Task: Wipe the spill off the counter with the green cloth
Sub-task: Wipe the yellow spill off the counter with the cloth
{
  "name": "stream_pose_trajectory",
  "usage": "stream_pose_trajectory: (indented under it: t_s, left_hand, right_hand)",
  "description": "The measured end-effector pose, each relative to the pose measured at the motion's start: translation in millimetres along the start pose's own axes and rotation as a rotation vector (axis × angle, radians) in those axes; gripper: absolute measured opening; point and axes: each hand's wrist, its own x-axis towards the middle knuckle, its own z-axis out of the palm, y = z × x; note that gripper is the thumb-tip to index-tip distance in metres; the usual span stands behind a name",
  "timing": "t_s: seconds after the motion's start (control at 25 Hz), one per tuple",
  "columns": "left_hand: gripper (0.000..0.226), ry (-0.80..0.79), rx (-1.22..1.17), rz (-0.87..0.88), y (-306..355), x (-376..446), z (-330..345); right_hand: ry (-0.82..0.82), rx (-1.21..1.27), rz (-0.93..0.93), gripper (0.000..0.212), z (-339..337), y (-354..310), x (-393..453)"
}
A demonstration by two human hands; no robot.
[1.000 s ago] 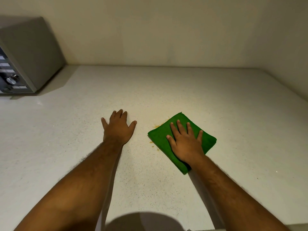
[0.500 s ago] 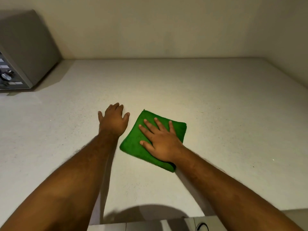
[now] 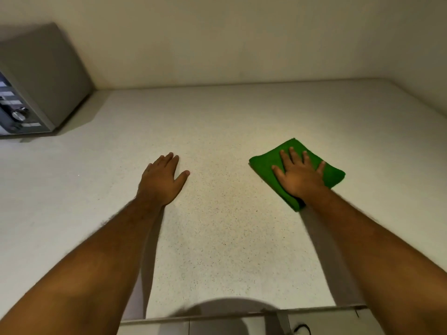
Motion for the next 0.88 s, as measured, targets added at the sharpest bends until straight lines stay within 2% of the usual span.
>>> stream_pose_trajectory:
  t_s: [0.12,0.28,0.36,0.48,0.56,0.76,0.88]
  left_hand:
    - [0.081,0.005,-0.011,-0.032,0.7,1.4,2.1]
    - [0.08,0.023,-0.034,-0.044,-3.3,5.3,3.7]
    - [0.08,0.036,-0.048,-0.025,-3.6,4.9,4.7]
    - [0.071,0.041,-0.059,-0.025,-4.0,4.7,4.8]
    - [0.071,0.032,-0.046,-0.034,-3.3,3.7,3.4]
    - [0.074,0.019,-0.029,-0.037,-1.7,1.9,0.2]
    - [0.074,0.022,-0.027,-0.032,0.4,1.6,-0.2]
  right_hand:
    - [-0.033,0.03,0.064,0.081,-0.3,-61.3,3.8]
    - [-0.034,0.028,-0.111,0.085,21.6,-154.8,-31.4]
    - [-0.015,0.026,-0.204,0.087,35.1,-175.3,-49.8]
    - [0.003,0.039,-0.281,0.086,31.4,-157.7,-46.6]
    - [0.018,0.032,-0.241,0.086,22.6,-127.4,-33.6]
    - [0.049,0.004,0.108,0.088,1.9,-31.7,-8.0]
    - [-0.01,-0.057,0.251,0.093,-0.1,-11.9,-23.3]
